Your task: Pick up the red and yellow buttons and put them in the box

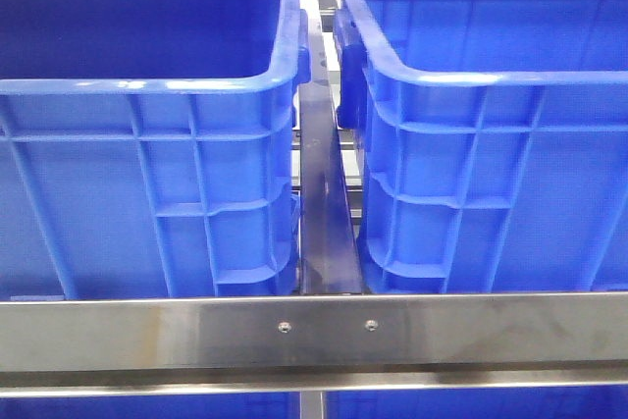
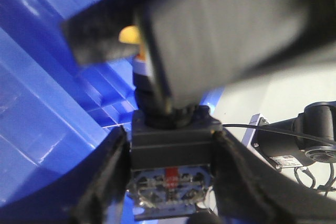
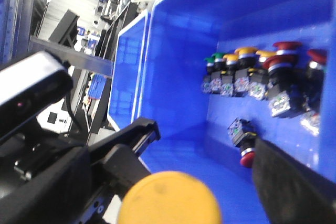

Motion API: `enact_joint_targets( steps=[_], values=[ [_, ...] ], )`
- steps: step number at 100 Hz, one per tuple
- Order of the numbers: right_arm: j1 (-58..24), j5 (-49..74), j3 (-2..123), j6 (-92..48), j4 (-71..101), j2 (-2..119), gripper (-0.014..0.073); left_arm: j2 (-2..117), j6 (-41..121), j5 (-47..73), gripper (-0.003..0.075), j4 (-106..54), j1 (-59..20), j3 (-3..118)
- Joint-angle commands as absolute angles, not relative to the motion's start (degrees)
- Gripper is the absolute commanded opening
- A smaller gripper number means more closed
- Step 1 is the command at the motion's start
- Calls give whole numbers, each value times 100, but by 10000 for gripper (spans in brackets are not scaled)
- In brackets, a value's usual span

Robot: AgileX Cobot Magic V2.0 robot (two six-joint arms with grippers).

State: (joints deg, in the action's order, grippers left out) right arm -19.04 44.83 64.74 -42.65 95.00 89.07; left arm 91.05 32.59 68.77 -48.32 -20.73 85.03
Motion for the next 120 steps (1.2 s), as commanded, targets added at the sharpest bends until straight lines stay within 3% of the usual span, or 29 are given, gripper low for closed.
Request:
enact_joint_targets(
  steps=[1,15,24,50,57,73,81,104,120],
  values=[
    [-1910,4693,6690,-4374,9843,8712,528,8850,3262,6809,167,-5235,-2128,8665],
    [-1910,4791,6690,-4374,9843,8712,308,8850,3262,6809,167,-5235,-2128,8665],
    [-1910,4847,6690,-4374,9843,8712,253,8850,3262,6809,167,-5235,-2128,8665],
    [-1910,4917,6690,-4374,9843,8712,257,8850,3262,6843,189,-5159,-2128,8665],
    [-1910,4917,6690,-4374,9843,8712,257,8850,3262,6852,249,-5101,-2128,8665],
    [-1910,4917,6690,-4374,9843,8712,257,8850,3251,6907,477,-5085,-2128,8665],
    [-1910,4917,6690,-4374,9843,8712,257,8850,3251,6933,538,-5085,-2128,8665],
    [-1826,4873,6690,-4374,9843,8702,257,8850,3251,6926,547,-5085,-2128,8665],
    [-1290,4862,6755,-4487,9815,8693,257,8850,3251,6996,547,-5085,-2128,8665]
  ],
)
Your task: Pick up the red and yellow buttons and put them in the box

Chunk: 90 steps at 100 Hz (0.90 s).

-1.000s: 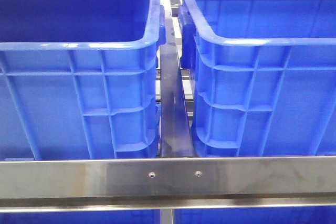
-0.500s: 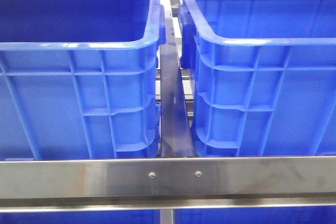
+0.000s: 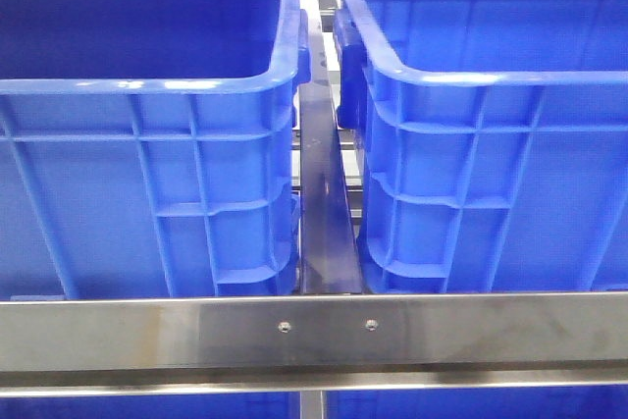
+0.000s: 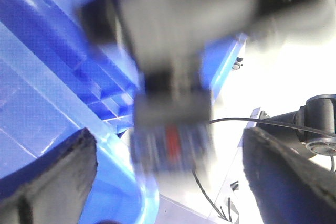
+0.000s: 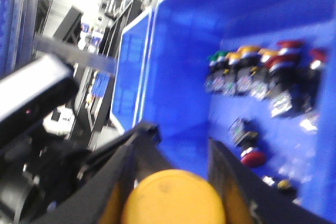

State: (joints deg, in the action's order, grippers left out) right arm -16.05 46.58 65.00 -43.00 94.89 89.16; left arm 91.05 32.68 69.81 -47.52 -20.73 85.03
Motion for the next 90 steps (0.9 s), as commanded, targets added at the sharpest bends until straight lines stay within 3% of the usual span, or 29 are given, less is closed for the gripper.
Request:
enact_joint_targets(
  steps=[1,25,57,90],
  values=[
    [-1263,4862,6762,-4526,9809,8693,257,8850,3251,6996,547,-5085,-2128,8665],
    [-575,4449,6799,-5894,9796,8693,257,8850,3251,7064,547,-5085,-2128,8665],
    [-595,2758,6794,-9081,9808,8784,257,8850,3251,7064,547,-5085,-2128,8665],
    [-595,1695,6800,-10243,10467,9457,257,8850,3251,7070,547,-5085,-2128,8665]
  ],
)
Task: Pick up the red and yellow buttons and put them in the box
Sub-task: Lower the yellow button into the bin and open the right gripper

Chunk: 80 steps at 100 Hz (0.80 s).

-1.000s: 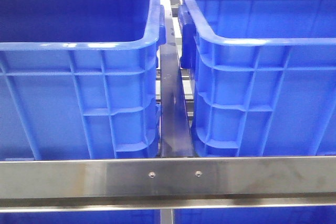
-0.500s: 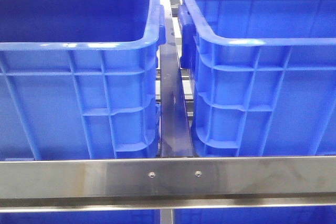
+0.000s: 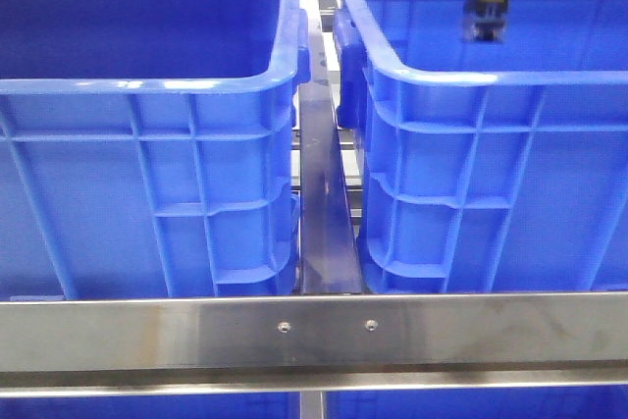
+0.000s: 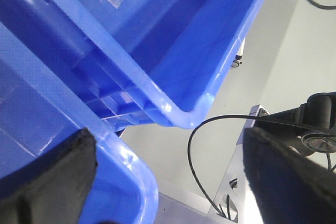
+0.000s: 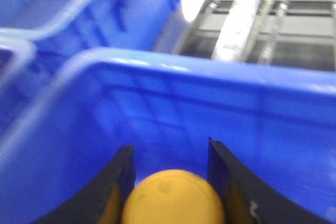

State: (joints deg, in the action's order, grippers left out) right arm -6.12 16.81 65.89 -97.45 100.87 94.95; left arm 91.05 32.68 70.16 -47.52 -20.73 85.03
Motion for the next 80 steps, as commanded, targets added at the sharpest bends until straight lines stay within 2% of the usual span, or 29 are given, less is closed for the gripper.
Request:
enact_joint_targets(
  steps=[1,24,80],
  values=[
    [-595,1695,6806,-10290,10481,9475,257,8850,3251,7070,547,-5085,-2128,8665],
    [-595,1600,7087,-11500,10967,10080,257,8850,3251,7070,547,-5085,-2128,8665],
    [-379,1575,7583,-11528,10984,10869,257,8850,3251,7070,547,-5085,-2128,8665]
  ],
)
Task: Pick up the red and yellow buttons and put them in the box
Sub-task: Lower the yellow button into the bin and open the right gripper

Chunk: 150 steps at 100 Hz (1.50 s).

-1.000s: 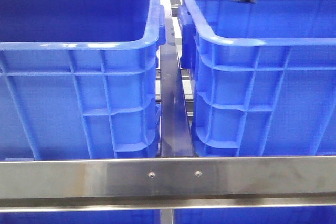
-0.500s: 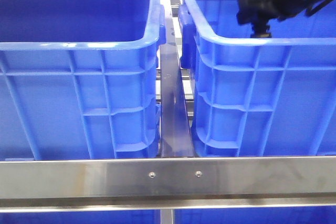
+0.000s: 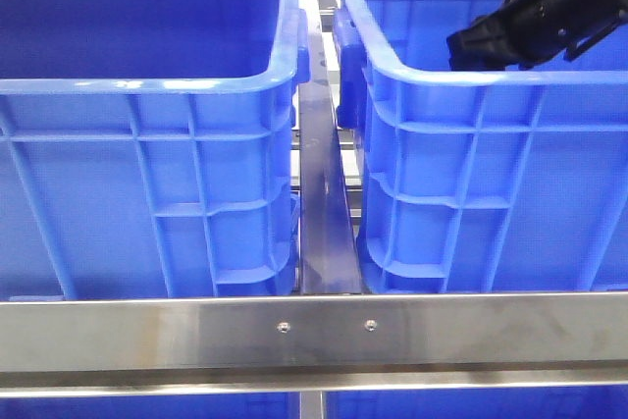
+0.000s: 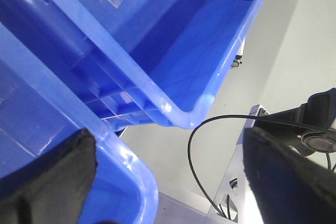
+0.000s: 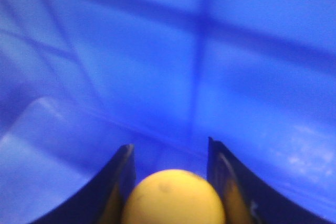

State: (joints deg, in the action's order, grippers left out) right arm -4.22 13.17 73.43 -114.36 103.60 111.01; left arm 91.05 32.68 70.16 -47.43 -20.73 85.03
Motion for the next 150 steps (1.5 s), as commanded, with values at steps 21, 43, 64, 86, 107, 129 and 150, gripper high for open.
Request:
enact_joint_targets(
  steps=[21,43,64,86,107,129,150],
  values=[
    [-360,1612,7582,-11528,10984,10880,261,8850,3251,7070,547,-5085,-2128,8665],
    [-349,1571,7576,-11523,10984,10880,446,8850,3251,7070,547,-5085,-2128,8665],
    [-349,1475,7510,-11518,10984,10875,490,8850,3251,7070,546,-5085,-2128,8665],
    [-349,1435,7367,-11518,10984,10728,490,8850,3251,7070,545,-5085,-2128,8665],
    [-349,1256,7202,-11518,10984,10339,490,8850,3251,7070,545,-5085,-2128,8665],
    [-349,1119,6904,-11518,10984,9806,490,8850,3251,7070,545,-5085,-2128,8665],
    [-349,511,6350,-11518,10984,8893,452,8850,3251,7070,545,-5071,-2128,8665]
  ],
)
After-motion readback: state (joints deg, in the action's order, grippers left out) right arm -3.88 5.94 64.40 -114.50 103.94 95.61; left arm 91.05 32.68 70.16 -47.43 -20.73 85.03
